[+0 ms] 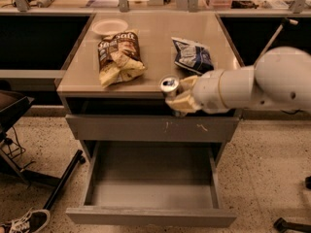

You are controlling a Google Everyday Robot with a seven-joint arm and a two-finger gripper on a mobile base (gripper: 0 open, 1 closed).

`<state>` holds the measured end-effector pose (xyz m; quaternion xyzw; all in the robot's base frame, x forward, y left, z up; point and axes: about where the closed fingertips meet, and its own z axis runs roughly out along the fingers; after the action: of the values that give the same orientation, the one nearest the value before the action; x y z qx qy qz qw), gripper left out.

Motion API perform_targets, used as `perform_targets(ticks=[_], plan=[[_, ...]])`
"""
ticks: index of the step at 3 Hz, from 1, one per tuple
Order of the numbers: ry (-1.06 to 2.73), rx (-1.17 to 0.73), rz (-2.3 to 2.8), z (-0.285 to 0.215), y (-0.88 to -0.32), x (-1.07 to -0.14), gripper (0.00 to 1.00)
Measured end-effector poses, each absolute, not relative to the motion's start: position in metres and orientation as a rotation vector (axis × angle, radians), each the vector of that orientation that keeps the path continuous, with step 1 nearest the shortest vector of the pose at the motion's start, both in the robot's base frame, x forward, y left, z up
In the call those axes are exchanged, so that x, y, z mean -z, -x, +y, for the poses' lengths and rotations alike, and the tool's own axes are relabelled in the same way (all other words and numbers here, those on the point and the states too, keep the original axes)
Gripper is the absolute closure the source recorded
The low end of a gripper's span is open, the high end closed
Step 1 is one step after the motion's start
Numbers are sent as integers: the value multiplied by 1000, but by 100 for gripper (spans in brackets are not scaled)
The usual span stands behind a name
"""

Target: Pick redbull can from middle drawer and place on counter

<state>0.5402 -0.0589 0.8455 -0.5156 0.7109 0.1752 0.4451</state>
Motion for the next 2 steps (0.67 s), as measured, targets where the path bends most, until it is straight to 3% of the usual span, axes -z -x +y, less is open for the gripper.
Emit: perform_targets(ticks=[2], plan=[[1220, -335, 1747, -54, -636, -970, 100]])
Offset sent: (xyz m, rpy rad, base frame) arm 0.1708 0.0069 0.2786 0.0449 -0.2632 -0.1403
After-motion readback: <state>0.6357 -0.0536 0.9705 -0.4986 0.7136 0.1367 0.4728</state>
